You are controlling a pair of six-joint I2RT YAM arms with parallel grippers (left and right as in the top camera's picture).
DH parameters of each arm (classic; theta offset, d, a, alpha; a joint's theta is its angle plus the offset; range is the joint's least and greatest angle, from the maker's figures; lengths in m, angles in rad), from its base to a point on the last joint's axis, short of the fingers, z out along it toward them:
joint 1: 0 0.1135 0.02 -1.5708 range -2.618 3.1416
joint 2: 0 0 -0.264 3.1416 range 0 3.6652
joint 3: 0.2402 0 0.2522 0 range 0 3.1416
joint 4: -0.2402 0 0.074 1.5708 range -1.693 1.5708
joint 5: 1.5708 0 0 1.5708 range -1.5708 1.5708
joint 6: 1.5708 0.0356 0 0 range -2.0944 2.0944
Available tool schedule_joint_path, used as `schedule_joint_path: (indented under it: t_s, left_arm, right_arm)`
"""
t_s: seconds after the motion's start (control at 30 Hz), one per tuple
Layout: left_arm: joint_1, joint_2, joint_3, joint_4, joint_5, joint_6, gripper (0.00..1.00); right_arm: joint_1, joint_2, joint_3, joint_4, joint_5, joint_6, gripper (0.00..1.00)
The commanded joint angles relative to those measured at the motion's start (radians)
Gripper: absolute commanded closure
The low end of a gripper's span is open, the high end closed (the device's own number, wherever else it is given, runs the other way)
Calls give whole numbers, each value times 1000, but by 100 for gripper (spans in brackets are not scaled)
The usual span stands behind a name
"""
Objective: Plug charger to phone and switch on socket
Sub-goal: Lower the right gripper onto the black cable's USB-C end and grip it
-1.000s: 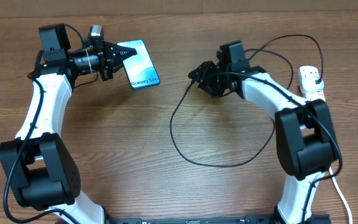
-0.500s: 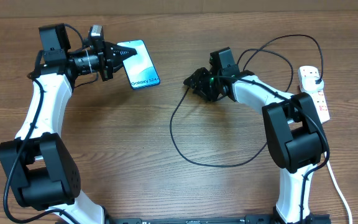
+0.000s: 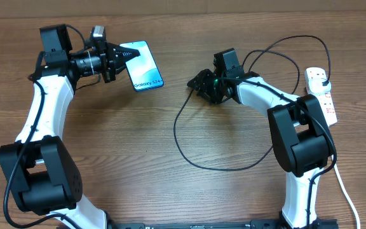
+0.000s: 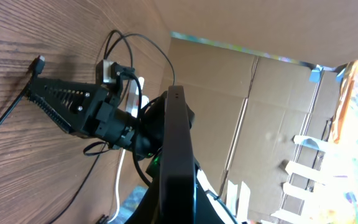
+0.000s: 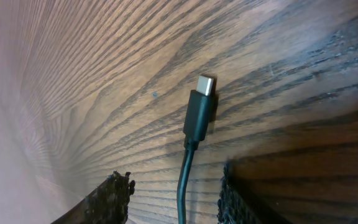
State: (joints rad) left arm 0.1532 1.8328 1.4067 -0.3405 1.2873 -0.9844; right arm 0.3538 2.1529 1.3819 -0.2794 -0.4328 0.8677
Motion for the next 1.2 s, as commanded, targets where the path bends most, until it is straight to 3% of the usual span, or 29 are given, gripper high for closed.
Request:
schedule_joint_path:
  t_s: [0.0, 0.7, 1.17]
  left_arm:
    - [0, -21, 6, 0, 41, 23, 96]
    - [-19, -21, 6, -3, 48, 20, 96]
    - [-24, -21, 6, -2, 48, 20, 96]
  right_arm:
    - [5, 38, 12, -11, 37, -4, 51]
    - [5, 38, 12, -31, 44, -5, 51]
    - [11, 61, 12, 4, 99, 42, 57]
